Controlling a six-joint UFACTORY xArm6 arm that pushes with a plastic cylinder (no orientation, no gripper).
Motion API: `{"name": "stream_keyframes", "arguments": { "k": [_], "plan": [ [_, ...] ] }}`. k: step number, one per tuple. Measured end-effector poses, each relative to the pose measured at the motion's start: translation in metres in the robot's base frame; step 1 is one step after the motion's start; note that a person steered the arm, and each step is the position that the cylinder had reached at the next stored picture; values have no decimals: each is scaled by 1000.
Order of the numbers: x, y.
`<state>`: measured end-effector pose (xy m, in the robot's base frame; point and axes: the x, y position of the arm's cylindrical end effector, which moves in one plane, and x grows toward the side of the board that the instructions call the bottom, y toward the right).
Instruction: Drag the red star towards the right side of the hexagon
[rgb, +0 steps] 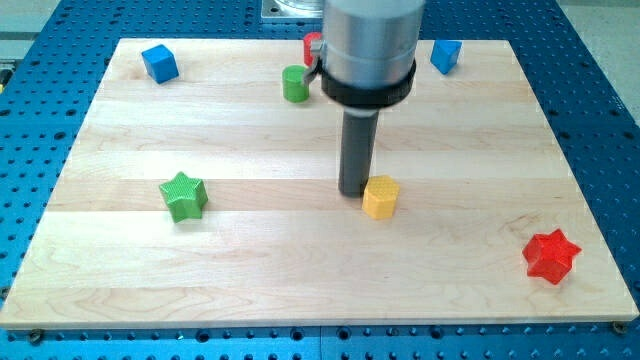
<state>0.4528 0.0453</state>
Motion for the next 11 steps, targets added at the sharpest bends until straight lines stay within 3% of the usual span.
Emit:
{"name": "stream_keyframes", "arguments": {
  "k": [1, 2, 3, 4, 5, 7, 8, 9, 11],
  "plan": [
    [-43, 74],
    [-11, 203],
    [2, 217],
    [67, 245],
    [97, 282],
    [145, 198],
    [130, 204],
    [86, 191],
    [76, 106]
  ]
}}
